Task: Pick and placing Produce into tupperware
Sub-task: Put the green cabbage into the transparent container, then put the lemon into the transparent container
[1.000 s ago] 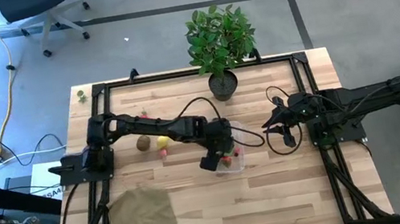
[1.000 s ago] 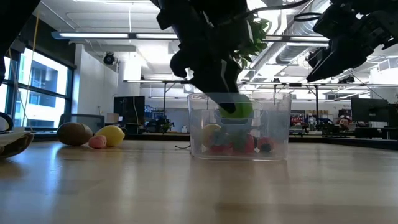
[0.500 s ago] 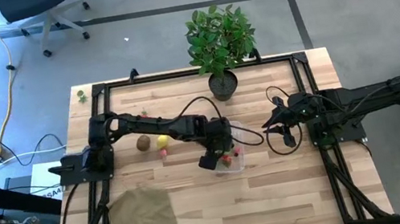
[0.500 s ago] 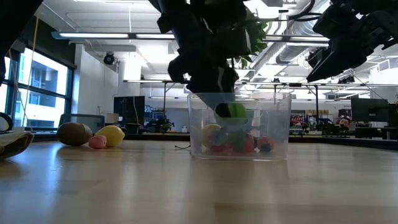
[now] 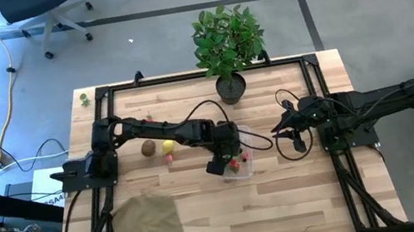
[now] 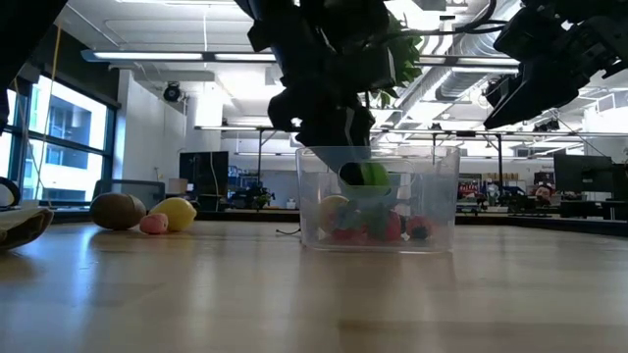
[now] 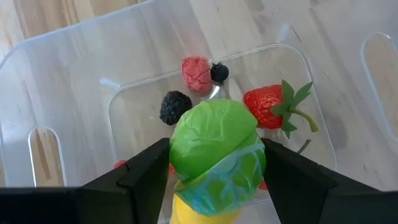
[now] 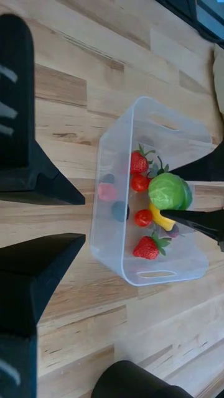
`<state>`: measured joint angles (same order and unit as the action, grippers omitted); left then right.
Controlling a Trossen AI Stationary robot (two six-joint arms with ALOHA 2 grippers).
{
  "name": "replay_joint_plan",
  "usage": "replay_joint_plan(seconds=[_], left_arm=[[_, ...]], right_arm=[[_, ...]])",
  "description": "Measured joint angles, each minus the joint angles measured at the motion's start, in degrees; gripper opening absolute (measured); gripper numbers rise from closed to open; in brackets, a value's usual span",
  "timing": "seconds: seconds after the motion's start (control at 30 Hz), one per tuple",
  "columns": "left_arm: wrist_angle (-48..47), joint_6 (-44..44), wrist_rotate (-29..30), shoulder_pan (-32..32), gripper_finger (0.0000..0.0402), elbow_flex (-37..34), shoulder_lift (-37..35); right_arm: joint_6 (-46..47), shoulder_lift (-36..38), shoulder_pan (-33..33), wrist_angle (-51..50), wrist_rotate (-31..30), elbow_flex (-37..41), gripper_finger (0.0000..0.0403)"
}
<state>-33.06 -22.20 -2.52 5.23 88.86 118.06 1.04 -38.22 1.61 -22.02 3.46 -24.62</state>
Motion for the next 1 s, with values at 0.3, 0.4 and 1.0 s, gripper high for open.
replay_joint_plan(seconds=[0.3, 0.4, 1.0], left_arm=[[0.00, -0.40, 0.02, 0.00, 0.0280, 0.00, -0.02], [-0.01, -0.44, 0.16, 0.00, 0.0303, 0.00, -0.04], [0.00, -0.25, 0.17, 0.00, 0.0303, -0.02, -0.07]], right_arm=[[0.01, 0.00, 0.01, 0.00, 0.00, 0.00, 0.0073], [0.00, 0.00, -0.01, 0.00, 0.00, 0.00, 0.0073], [0.00, 0.00, -0.01, 0.00, 0.00, 0.00, 0.0073]])
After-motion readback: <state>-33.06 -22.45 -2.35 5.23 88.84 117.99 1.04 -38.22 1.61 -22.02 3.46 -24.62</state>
